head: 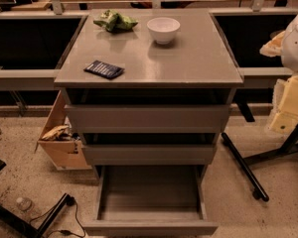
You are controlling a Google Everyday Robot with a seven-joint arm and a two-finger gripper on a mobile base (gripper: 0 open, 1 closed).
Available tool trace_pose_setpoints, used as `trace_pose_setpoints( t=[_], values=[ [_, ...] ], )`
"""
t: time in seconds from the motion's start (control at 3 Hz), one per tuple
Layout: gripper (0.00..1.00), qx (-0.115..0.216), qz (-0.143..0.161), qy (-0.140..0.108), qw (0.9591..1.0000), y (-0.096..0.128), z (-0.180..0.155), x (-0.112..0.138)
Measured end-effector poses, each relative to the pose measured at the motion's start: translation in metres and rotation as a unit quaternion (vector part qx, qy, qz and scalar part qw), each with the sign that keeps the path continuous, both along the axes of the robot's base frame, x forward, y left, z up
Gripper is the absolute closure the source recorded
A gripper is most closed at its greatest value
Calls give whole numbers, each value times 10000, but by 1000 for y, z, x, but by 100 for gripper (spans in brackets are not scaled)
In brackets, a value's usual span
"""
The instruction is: Close bottom drawer
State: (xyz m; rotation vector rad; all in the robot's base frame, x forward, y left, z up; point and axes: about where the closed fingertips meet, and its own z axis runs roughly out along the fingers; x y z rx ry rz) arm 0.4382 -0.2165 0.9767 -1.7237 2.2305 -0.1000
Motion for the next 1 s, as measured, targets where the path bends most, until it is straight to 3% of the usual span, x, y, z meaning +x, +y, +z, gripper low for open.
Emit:
trace_pose_setpoints(
  t=[0.67, 1.0],
  values=[
    [0, 39, -38, -39, 10000, 7, -15, -2],
    [0, 377, -111, -61, 9992, 28, -62, -14]
  ],
)
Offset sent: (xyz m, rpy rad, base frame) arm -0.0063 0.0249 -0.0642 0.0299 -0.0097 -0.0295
